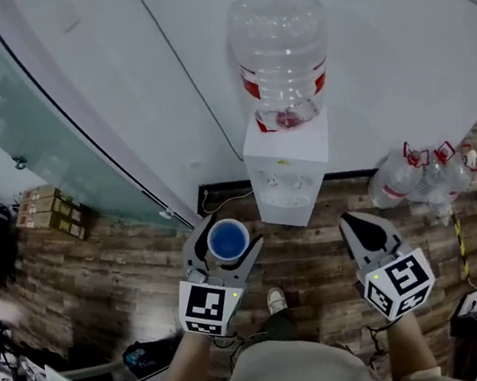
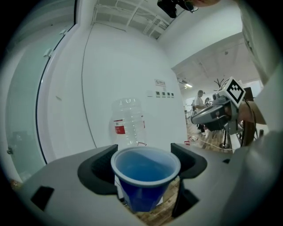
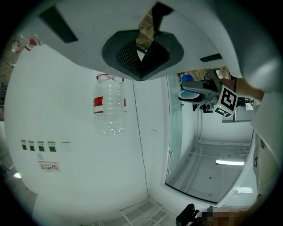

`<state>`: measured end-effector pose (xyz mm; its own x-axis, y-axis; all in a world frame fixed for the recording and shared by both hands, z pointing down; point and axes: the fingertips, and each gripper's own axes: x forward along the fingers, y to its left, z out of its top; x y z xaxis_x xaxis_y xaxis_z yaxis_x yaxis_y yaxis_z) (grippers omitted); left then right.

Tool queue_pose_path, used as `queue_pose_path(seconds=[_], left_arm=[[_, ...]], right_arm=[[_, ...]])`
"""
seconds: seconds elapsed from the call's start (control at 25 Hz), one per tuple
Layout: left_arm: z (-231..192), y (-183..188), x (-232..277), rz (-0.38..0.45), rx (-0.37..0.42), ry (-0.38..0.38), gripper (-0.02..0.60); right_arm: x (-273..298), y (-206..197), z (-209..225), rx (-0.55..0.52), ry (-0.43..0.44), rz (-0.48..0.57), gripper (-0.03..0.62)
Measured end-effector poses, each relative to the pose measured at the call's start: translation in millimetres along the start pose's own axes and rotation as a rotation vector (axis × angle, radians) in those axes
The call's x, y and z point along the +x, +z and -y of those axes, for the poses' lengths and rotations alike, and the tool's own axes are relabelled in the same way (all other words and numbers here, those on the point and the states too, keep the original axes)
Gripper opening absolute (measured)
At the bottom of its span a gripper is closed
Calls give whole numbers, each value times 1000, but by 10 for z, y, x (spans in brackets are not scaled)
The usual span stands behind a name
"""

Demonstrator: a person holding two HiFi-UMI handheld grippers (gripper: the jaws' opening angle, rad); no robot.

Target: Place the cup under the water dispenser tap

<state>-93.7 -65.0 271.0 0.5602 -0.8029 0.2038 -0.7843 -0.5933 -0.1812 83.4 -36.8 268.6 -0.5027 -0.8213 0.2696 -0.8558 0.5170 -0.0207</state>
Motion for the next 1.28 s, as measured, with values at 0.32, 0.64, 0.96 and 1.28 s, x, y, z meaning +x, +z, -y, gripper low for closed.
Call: queue_pose_path(seconds=[0.32,0.64,0.96,1.28], left_arm=[[-525,-84,527,-8,16,-55,379],[-604,-263,914,15,10,-81,379],[-669,-571,1340,-4,-8,-29,379],[-589,-1036,1765,-21,-2,39,379]], right_arm=[[786,175,143,25,-28,-7,8],[1194,149,233,45,-40,14,8],[1503,-22,452,50,-17,34,8],[1892,-367,650,37,77,64,8]])
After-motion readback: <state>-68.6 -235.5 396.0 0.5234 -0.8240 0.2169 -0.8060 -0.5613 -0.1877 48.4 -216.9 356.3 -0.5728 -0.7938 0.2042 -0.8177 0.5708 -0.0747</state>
